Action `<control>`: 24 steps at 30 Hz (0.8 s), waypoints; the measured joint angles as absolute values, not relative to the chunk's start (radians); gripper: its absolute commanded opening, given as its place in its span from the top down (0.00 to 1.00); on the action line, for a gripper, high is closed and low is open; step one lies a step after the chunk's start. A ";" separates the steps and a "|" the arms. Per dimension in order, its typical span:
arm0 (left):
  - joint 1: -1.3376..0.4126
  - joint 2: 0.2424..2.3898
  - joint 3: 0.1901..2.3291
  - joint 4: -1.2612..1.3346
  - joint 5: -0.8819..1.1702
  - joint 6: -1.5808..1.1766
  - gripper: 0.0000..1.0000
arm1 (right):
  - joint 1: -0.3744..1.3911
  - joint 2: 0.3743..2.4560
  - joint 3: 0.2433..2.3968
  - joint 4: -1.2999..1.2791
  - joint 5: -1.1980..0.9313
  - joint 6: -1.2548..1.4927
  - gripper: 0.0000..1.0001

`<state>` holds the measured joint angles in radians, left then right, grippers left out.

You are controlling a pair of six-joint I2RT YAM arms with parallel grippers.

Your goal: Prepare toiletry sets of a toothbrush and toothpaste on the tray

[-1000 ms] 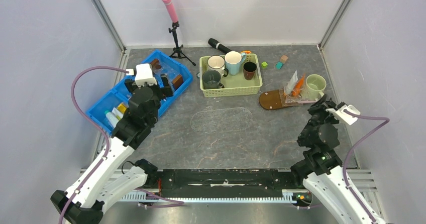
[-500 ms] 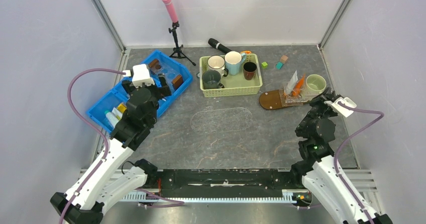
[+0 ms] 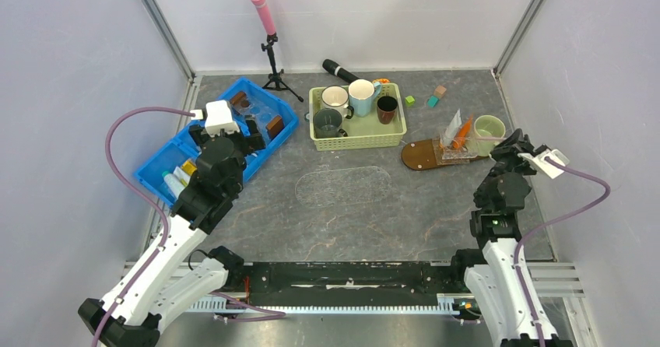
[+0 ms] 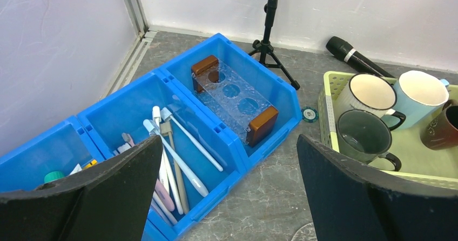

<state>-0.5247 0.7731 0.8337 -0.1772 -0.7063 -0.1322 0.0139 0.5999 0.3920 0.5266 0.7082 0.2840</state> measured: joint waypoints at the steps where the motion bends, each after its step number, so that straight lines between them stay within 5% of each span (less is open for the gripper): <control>1: -0.525 0.772 0.833 -0.177 -0.706 -0.132 0.00 | -0.003 0.600 0.392 0.515 0.690 0.299 1.00; 24: -0.523 0.769 0.831 -0.176 -0.706 -0.132 0.00 | -0.173 0.670 0.379 0.461 0.395 0.417 1.00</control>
<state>-0.5232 0.7692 0.8307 -0.1764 -0.7059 -0.1318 -0.1726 0.6697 0.3790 0.4606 0.3946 0.4168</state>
